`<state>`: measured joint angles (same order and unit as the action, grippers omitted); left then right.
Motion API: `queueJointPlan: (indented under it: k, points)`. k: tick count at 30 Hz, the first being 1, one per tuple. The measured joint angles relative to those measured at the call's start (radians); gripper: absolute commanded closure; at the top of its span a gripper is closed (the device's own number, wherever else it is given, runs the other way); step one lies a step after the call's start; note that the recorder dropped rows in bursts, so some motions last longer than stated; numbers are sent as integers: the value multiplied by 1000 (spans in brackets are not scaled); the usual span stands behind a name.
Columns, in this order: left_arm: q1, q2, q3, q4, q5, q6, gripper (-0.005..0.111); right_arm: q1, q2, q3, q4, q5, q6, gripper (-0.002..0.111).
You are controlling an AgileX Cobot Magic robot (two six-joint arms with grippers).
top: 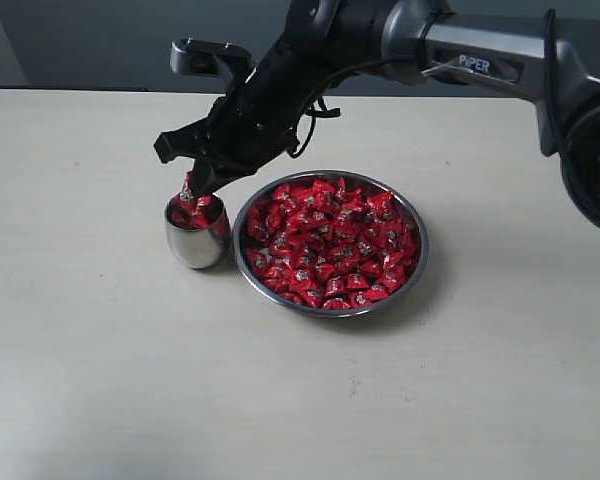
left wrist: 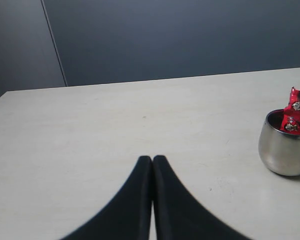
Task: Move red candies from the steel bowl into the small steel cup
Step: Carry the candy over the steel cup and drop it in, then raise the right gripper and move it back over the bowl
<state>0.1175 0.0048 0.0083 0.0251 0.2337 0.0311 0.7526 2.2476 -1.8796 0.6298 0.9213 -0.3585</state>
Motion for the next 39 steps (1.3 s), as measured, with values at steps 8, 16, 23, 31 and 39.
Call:
queueJointPlan:
  k: [8, 16, 23, 31, 39]
  points:
    - [0, 0, 0, 0, 0, 0, 106, 6, 28, -14, -102, -8, 0, 108]
    - [0, 0, 0, 0, 0, 0, 106, 6, 29, -14, -114, -6, 0, 73]
    - [0, 0, 0, 0, 0, 0, 106, 6, 9, -14, -112, -6, 3, 74]
    - [0, 0, 0, 0, 0, 0, 106, -2, -81, -14, -108, 10, 61, 74]
    - [0, 0, 0, 0, 0, 0, 106, -13, -115, -14, -114, 33, 175, 74]
